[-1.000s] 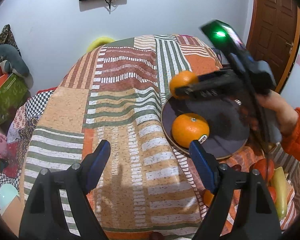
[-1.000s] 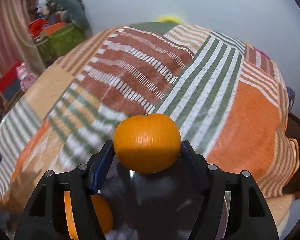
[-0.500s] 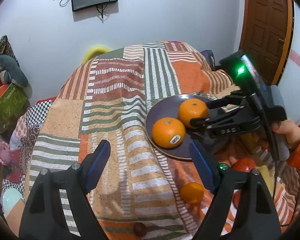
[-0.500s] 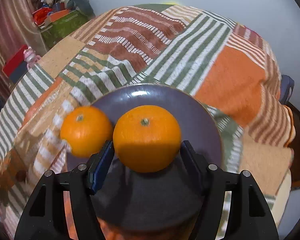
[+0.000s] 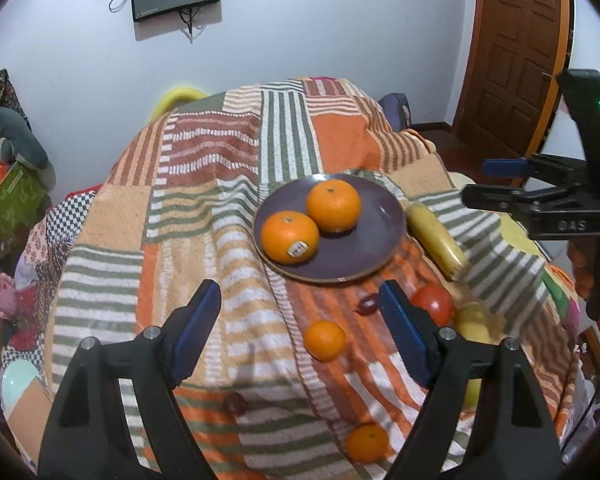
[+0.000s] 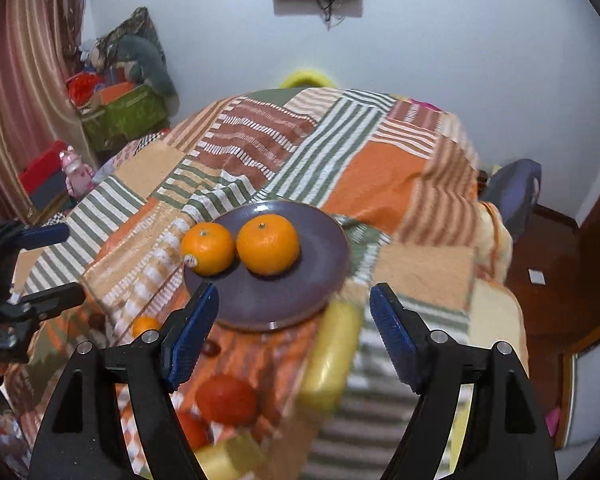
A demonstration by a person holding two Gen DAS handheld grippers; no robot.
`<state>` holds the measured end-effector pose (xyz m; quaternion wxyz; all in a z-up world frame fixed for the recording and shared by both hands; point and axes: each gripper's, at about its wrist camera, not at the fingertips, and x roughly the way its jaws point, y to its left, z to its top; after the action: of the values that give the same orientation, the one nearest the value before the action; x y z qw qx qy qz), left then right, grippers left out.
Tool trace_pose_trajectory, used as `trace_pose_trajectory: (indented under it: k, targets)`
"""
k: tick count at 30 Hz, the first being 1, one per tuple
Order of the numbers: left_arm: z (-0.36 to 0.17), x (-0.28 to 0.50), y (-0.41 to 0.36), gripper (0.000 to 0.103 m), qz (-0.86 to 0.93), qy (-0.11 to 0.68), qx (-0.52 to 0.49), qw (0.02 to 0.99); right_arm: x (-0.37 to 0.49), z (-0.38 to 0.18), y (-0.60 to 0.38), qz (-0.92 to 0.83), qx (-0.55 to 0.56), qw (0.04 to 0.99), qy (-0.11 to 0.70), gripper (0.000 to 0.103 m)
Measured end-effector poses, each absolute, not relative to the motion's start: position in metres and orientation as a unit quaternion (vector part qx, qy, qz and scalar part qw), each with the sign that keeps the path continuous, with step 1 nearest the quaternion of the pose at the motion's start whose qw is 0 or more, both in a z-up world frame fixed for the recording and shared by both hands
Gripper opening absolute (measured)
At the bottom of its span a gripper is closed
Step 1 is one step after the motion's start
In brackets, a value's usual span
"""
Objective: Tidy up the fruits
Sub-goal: 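Grasp the upright yellow cylinder with the left tool while the right tool grasps the other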
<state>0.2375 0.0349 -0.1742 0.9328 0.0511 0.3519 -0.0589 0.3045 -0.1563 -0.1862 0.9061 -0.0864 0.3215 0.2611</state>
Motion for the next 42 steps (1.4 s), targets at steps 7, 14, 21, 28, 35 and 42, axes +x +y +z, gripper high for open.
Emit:
trace_pose_trajectory:
  k: [7, 14, 21, 28, 35, 42]
  targets:
    - [-0.192, 0.229, 0.019, 0.081, -0.066, 0.370, 0.049, 0.925, 0.285, -0.211, -0.175, 0.227, -0.089, 0.914, 0.324, 0.075]
    - [-0.207, 0.236, 0.007, 0.070, -0.071, 0.385, 0.035, 0.919, 0.318, -0.247, -0.175, 0.224, -0.062, 0.899, 0.371, 0.060]
    - [-0.216, 0.240, -0.006, 0.048, -0.092, 0.398, 0.038, 0.912, 0.353, -0.277, -0.171, 0.215, -0.035, 0.884, 0.414, 0.049]
    - [-0.218, 0.234, -0.025, 0.047, -0.117, 0.404, 0.039, 0.906, 0.347, -0.286, -0.168, 0.236, -0.029, 0.873, 0.425, 0.038]
    - [-0.228, 0.214, -0.047, 0.047, -0.150, 0.427, 0.039, 0.891, 0.301, -0.267, -0.193, 0.236, -0.046, 0.885, 0.400, 0.036]
    - [-0.242, 0.191, -0.069, 0.047, -0.177, 0.451, 0.046, 0.874, 0.237, -0.270, -0.212, 0.237, -0.064, 0.886, 0.393, 0.036]
